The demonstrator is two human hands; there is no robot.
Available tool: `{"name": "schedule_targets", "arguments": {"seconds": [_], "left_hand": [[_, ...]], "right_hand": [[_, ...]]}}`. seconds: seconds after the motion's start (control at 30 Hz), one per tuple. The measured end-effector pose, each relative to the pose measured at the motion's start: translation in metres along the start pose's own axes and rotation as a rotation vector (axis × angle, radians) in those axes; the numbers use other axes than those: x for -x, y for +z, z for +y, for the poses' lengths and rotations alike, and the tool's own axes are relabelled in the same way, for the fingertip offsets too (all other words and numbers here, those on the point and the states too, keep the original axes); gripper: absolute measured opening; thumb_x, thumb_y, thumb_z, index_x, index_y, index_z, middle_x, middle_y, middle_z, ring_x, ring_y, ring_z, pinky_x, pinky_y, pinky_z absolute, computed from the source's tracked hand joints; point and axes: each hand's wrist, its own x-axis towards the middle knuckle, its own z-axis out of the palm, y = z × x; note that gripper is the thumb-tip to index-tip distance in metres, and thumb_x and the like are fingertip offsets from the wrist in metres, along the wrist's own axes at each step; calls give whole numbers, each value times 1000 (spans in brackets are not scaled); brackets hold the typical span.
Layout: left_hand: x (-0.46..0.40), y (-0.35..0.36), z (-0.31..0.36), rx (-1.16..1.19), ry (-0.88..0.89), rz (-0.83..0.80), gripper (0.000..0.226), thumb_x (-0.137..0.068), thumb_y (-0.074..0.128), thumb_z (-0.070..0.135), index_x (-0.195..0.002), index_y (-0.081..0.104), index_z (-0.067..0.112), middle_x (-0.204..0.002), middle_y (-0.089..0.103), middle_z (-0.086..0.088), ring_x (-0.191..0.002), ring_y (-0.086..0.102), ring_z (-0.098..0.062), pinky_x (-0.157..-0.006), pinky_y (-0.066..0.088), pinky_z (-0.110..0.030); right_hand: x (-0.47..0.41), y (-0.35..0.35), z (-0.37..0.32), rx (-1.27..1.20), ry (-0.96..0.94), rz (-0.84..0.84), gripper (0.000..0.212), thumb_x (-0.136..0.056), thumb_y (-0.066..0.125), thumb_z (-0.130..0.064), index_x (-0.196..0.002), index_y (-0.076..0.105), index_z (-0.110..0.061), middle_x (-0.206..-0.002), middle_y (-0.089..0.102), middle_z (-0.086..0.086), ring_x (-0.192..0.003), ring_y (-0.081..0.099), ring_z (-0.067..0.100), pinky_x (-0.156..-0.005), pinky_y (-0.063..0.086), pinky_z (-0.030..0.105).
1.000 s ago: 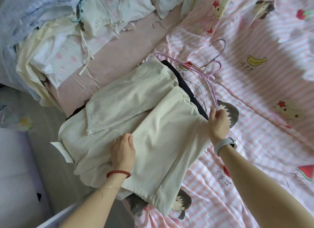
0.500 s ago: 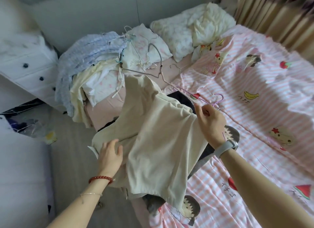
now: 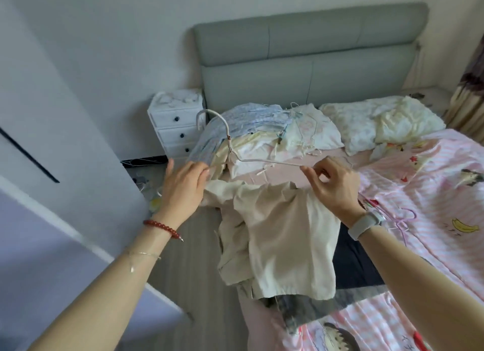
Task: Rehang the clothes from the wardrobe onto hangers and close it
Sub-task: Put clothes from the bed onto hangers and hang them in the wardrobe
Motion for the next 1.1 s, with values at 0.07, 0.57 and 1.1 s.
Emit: {"name": "schedule_targets", "arguments": {"seconds": [0.07, 0.57, 1.1], "left_hand": [[33, -33, -7, 92, -55, -75, 21, -96, 44, 18, -90, 61, 8, -77, 60, -3, -74, 60, -29, -72, 46, -40], [265, -228, -69, 420, -545, 124, 33, -90, 54, 10, -65, 64, 29, -52, 53, 6, -39, 46, -7, -44, 40, -18], [558, -346, -127, -120, -1071, 984, 17, -91, 51, 0, -96, 67, 3, -99, 64, -15, -98, 55, -28, -92, 41, -34]], "right_hand": [[3, 6, -24, 5, -55, 3, 42, -83, 53, -39, -61, 57, -4, -60, 56, 8, -59, 52, 25, -58, 34, 31], [79, 49, -238, -433, -397, -247, 56, -93, 38, -46, -68, 60, -1, -64, 54, 10, -53, 50, 22, -50, 41, 30], [251, 40, -535, -984, -1027, -932, 30, -91, 48, -22, -78, 69, -6, -46, 56, 1, -43, 44, 18, -45, 29, 20]]}}
